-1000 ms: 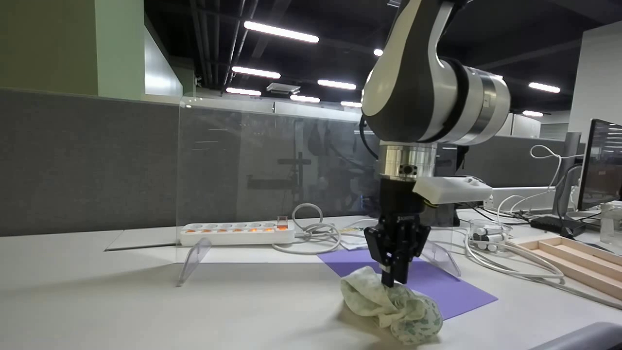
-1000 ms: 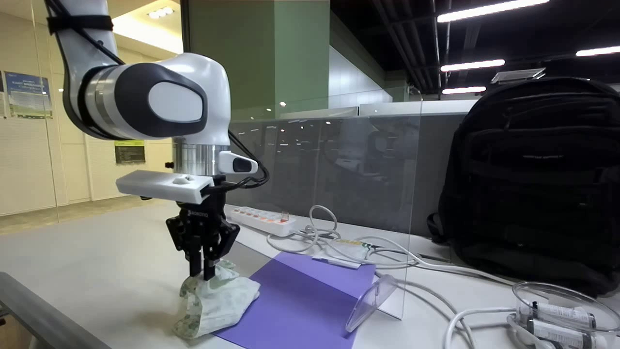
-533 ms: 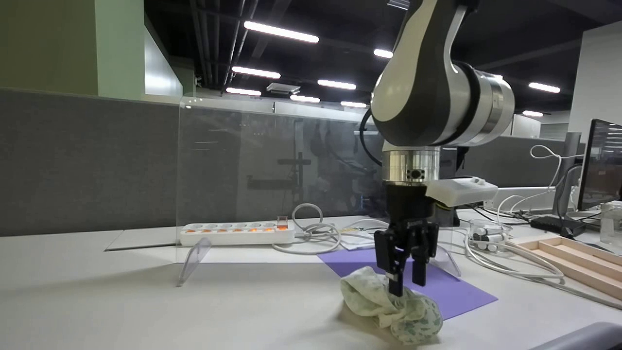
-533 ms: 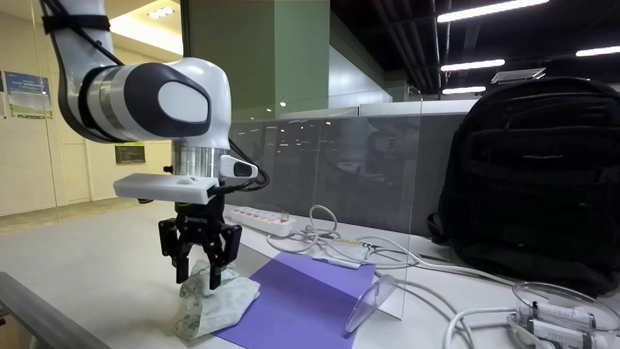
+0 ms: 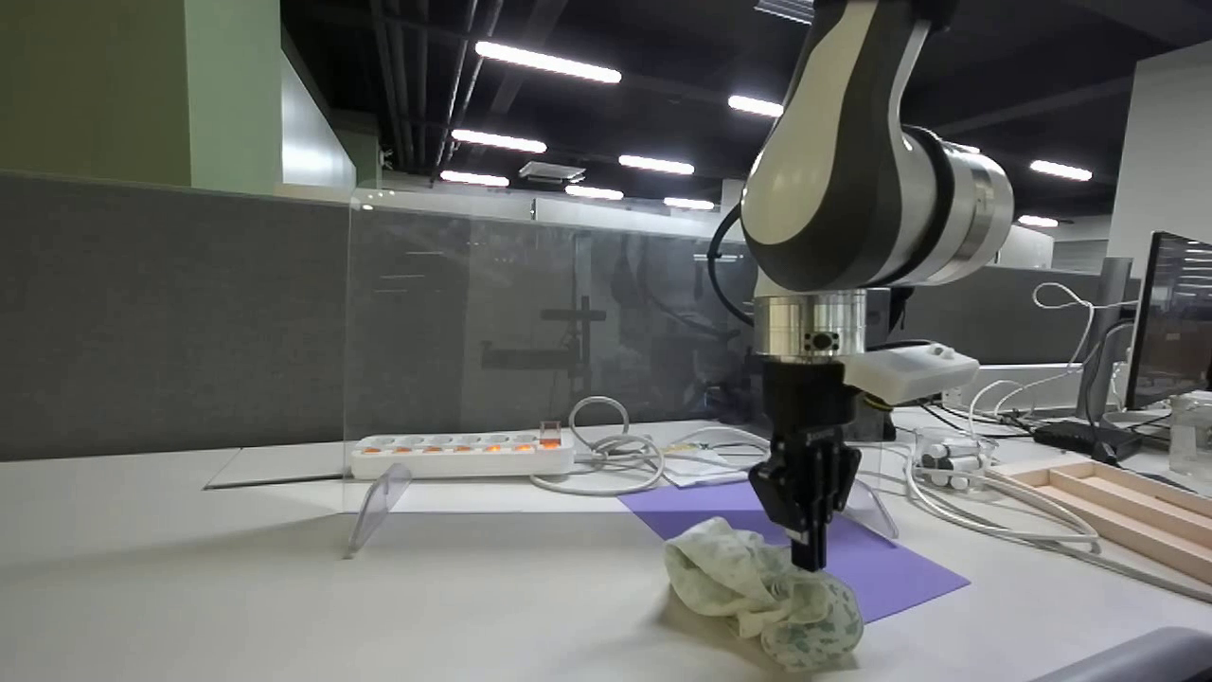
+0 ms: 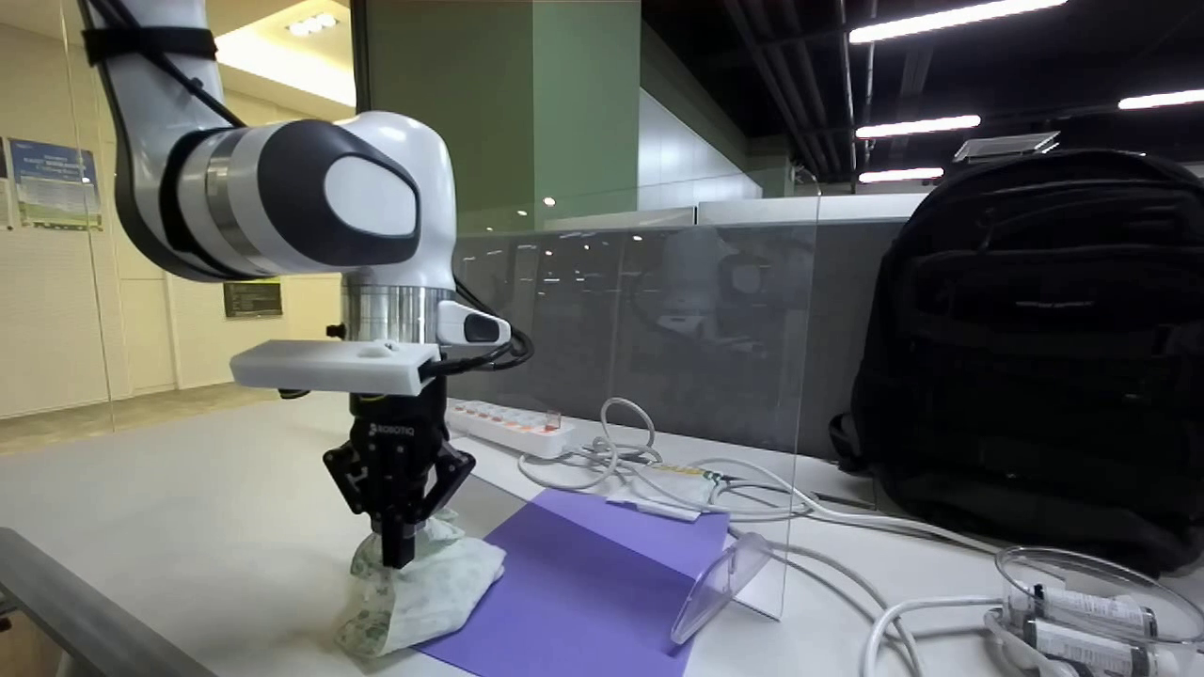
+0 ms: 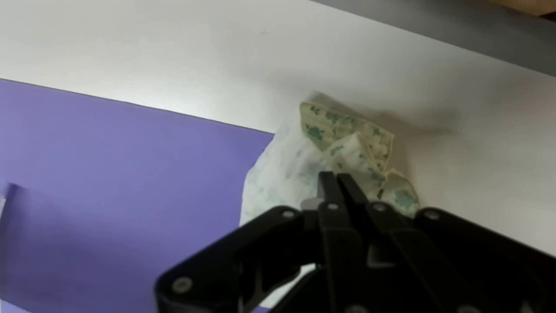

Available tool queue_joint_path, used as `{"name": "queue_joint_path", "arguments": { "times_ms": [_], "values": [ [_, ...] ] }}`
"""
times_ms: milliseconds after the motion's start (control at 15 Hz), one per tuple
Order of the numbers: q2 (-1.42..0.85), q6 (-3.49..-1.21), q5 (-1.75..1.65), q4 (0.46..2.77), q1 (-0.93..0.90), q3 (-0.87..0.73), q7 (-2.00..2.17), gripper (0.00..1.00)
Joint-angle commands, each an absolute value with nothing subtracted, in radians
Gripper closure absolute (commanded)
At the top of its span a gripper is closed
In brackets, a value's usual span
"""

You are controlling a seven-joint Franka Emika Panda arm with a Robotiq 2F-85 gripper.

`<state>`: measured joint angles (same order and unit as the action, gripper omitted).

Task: Hang the cloth on the object

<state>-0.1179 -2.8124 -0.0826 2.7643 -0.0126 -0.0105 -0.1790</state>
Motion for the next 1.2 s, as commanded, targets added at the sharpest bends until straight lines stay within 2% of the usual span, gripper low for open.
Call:
{"name": "queue_joint_path", "arguments": {
  "times_ms": [0,400,933,1067,1133],
  "values": [
    [-0.128,-2.804,-0.096,2.752,-0.008,-0.009,-0.152,1.0],
    [0.006,-2.651,-0.164,2.706,-0.067,0.017,-0.055,1.0],
    [0.271,-2.398,-0.118,2.552,-0.144,0.148,0.02,1.0],
    [0.313,-2.368,-0.081,2.497,-0.156,0.158,0.017,1.0],
    [0.277,-2.415,-0.102,2.545,-0.146,0.153,-0.012,1.0]
  ]
}}
